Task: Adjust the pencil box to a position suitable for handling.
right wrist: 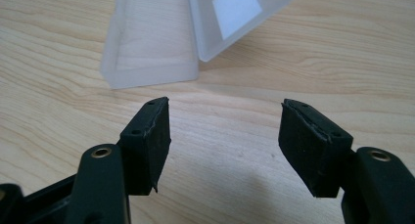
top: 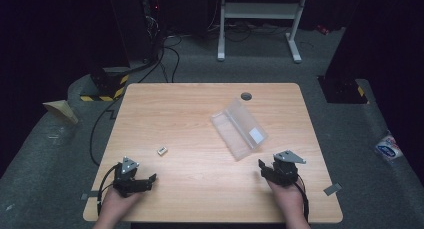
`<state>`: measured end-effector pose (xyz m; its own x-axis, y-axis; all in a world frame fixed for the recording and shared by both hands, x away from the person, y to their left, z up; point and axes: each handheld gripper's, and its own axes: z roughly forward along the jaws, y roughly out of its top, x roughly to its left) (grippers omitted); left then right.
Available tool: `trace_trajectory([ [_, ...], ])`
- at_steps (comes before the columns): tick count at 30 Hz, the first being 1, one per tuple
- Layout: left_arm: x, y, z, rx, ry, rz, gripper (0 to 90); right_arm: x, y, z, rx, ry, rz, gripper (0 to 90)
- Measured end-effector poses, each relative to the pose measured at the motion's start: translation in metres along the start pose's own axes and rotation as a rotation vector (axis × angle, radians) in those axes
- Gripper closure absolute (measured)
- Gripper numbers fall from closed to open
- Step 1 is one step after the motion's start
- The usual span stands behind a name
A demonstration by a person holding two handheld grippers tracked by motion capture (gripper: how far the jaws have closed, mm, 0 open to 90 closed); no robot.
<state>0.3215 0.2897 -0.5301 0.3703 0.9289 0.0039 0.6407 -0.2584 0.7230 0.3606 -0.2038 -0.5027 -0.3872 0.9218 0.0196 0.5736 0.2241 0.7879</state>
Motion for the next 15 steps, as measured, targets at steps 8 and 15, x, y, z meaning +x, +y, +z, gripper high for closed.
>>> trace_trajectory([
  [8, 0.0, 0.0, 0.0, 0.003, 0.0, 0.004, 7.0, 0.009, 0.005, 0.005, -0.002, 0.033, -0.014, 38.0],
  [15, 0.0, 0.0, 0.0, 0.004, 0.0, 0.002, 7.1, 0.018, 0.013, 0.011, -0.016, 0.035, -0.035, 40.6],
])
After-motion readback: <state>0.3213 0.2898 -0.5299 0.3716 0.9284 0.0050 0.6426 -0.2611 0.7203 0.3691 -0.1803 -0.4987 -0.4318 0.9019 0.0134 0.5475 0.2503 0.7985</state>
